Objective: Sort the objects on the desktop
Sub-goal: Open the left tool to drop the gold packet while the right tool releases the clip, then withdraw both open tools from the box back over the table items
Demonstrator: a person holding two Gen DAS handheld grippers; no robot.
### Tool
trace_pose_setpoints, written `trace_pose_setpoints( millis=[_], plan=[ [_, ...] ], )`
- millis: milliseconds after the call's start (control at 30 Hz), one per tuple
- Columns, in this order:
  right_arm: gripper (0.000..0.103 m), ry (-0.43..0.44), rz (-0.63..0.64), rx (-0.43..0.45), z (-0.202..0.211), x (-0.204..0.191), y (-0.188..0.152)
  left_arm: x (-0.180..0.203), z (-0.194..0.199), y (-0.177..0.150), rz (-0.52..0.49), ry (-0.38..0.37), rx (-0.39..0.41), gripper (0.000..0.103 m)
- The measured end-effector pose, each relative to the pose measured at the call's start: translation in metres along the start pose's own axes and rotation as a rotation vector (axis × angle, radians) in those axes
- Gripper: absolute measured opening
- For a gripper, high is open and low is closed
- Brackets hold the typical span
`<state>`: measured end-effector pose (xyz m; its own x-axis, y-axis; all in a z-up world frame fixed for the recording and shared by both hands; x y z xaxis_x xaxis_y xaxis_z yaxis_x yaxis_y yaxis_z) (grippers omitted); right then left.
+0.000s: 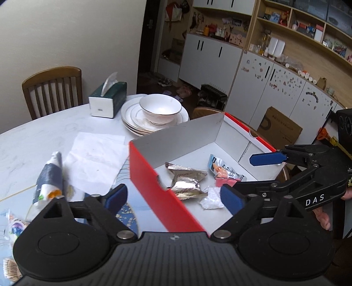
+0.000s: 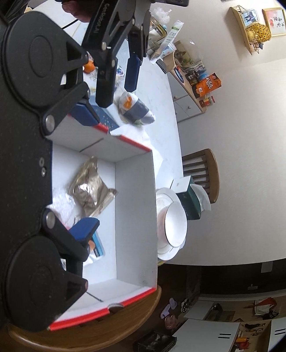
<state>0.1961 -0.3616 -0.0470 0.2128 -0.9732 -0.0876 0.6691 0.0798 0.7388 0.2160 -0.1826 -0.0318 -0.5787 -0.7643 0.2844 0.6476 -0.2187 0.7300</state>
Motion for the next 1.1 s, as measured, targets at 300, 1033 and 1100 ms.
trace_pose_setpoints(
  millis=[300, 1033, 1100],
  plan=[
    [0.09, 0.007, 0.017, 0.005, 0.004, -0.052, -0.001, -0.028, 0.043, -0.022, 0.012, -0.008, 0.053, 0.102],
    [0.09, 0.029, 0.071, -0.021, -0.014, -0.171, -0.011, -0.114, 0.129, -0.101, 0.034, 0.102, 0.081, 0.102],
    [0.09, 0.032, 0.074, -0.028, -0.018, -0.181, -0.012, -0.123, 0.132, -0.108, 0.043, 0.106, 0.07, 0.102]
  ],
)
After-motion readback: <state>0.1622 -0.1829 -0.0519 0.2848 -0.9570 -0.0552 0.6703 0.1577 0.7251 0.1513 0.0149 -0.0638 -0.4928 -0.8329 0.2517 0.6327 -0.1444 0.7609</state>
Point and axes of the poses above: each gripper's, at about its wrist camera, not at the fingertips, and z roughly against the way its jaws point, x to its right, y to its top, the point moved 6 cm from there along -z, roughly the way its jaws point, and after that the axes turned 12 degrees about -y, right-handed, at the moved point
